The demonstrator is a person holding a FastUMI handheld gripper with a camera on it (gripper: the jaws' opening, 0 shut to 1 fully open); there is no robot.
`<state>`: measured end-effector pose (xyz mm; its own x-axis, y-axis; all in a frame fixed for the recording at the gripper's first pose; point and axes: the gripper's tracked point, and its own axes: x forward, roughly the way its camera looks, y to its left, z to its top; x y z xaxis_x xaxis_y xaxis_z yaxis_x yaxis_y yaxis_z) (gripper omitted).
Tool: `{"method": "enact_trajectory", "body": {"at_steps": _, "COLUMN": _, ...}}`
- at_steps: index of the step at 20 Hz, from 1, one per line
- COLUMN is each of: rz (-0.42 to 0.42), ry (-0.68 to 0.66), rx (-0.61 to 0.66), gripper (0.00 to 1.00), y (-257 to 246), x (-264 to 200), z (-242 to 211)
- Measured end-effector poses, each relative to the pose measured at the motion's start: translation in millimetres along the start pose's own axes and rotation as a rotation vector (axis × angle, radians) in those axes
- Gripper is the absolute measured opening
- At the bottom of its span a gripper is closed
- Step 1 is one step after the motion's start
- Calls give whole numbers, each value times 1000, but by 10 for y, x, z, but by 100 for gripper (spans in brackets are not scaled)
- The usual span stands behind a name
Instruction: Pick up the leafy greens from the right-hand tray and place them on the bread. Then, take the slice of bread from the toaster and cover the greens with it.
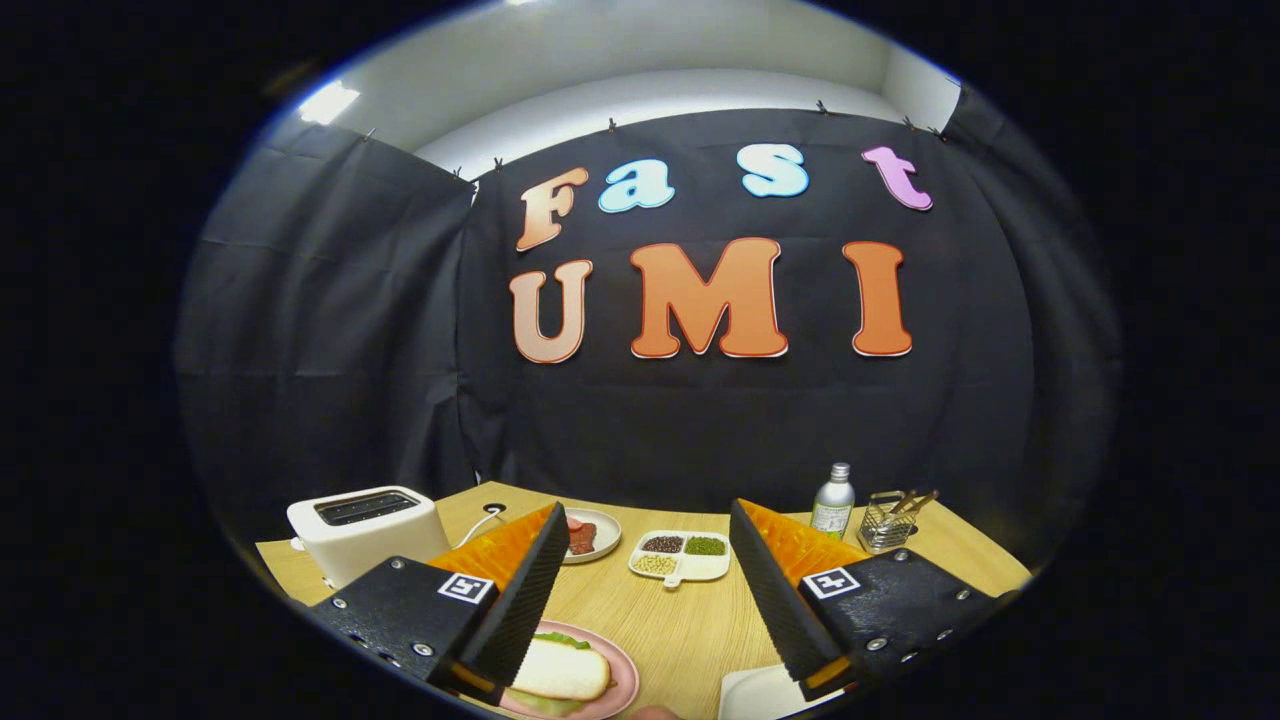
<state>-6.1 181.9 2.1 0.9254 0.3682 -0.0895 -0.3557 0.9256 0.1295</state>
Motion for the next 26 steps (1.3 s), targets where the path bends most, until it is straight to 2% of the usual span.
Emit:
{"method": "enact_trajectory", "body": {"at_steps": 4, "rz": -29, "ry": -64, "rx": -37, "gripper": 97, "y": -25, "x": -33, "z": 149}}
{"method": "enact_trajectory", "body": {"at_steps": 11, "rz": -19, "ry": -155, "rx": -71, "gripper": 97, "y": 58, "x": -29, "z": 326}}
{"method": "enact_trajectory", "body": {"at_steps": 21, "rz": -23, "ry": -181, "rx": -89, "gripper": 98, "y": 40, "x": -28, "z": 388}}
{"method": "enact_trajectory", "body": {"at_steps": 26, "rz": 6, "ry": -182, "rx": -93, "gripper": 98, "y": 96, "x": -48, "z": 390}}
